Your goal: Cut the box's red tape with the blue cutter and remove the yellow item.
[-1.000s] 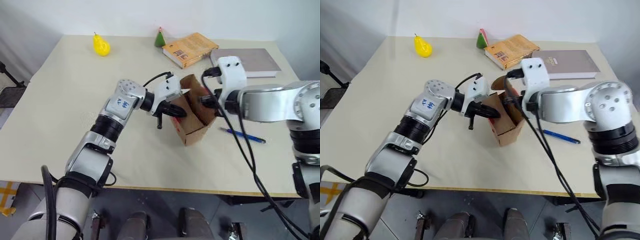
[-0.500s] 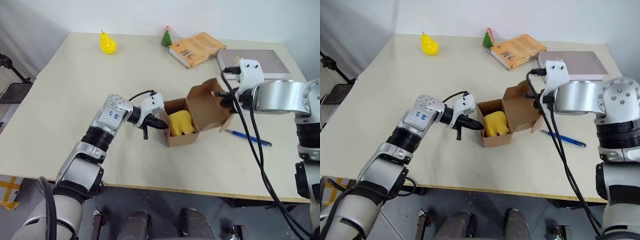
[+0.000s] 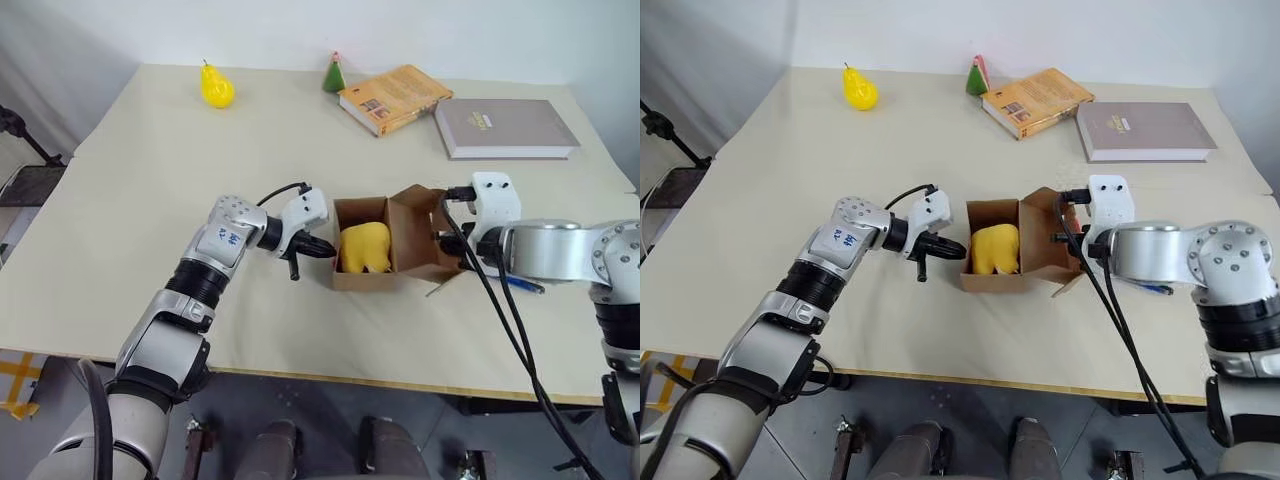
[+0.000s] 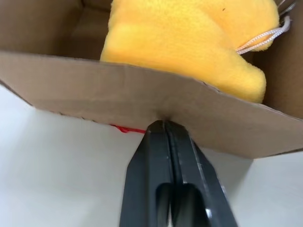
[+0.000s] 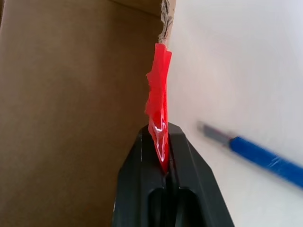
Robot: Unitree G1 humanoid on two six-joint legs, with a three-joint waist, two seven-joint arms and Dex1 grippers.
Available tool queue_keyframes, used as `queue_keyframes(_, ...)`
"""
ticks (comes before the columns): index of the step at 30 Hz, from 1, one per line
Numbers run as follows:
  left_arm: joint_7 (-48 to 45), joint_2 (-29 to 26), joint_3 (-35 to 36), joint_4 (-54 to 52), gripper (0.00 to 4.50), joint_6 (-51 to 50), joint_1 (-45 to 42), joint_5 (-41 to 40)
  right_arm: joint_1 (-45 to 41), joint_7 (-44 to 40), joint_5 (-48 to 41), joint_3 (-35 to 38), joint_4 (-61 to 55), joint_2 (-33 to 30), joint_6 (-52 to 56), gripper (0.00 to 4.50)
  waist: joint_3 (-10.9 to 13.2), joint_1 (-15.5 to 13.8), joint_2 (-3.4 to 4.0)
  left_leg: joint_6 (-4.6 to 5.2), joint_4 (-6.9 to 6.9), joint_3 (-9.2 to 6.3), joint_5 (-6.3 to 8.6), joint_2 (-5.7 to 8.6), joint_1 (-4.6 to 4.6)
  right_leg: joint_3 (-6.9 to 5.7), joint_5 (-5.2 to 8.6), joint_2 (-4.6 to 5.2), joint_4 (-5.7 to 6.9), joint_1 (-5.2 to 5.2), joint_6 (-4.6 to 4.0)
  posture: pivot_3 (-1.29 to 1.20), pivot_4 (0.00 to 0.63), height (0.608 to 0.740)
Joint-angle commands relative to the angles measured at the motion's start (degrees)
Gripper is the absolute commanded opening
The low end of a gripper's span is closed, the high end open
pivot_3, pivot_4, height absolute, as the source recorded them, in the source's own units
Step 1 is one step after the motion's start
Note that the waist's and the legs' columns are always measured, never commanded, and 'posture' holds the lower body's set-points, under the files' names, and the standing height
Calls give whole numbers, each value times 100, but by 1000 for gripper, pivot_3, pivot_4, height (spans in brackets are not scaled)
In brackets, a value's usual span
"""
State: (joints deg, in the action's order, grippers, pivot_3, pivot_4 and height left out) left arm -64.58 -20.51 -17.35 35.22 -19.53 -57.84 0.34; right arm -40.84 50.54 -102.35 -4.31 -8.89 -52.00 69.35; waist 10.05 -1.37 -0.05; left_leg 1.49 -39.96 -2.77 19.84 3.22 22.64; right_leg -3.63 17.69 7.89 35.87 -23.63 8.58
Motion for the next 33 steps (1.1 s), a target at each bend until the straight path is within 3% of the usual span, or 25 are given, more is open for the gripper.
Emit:
queue_keyframes(1,-269,-100,15,-21,1142,-91,-152,-29,223,-951,477,332,-422,-268,51,1269,0,5,0,1,0,4,1,1,0,1,-1,0,0,-1,1,0,150,740)
queue_keyframes(11,-361,-447,539,649,4063,-40,-867,-176,933,-3636,2516,1086,-860,-865,-374,4499,1,10,0,5,-2,14,0,4,-2,2,-3,-2,2,-2,6,0,150,740)
queue_keyframes(13,-333,-442,591,736,4473,45,-1001,-182,1080,-4084,2940,1201,-862,-998,-487,4500,1,10,0,8,-1,14,1,7,-2,2,-4,0,2,-3,8,0,150,740)
queue_keyframes(18,-533,-217,559,547,4473,220,-1281,-250,1555,-5303,3953,1751,-727,-1415,-975,4500,2,-27,-3,13,-4,9,2,17,4,-1,-8,5,2,-2,15,0,150,740)
queue_keyframes(22,-546,277,371,574,4473,522,-1380,-151,2295,-6837,4541,2524,-856,-1737,-1563,4500,3,-28,-4,25,-7,8,5,27,7,-4,-13,12,1,-1,24,0,150,740)
queue_keyframes(26,-477,685,-121,959,4473,977,-1335,299,2912,-7856,4916,3250,-922,-1919,-1711,4500,5,-17,-7,30,-9,19,6,29,7,-5,-16,17,-1,-1,31,0,150,740)
queue_keyframes(33,-60,946,-714,2205,4473,1808,-1511,1129,2665,-7962,5327,3277,-953,-1724,-1667,4500,7,38,-11,32,-6,72,4,12,-30,8,-16,17,5,5,31,0,150,740)
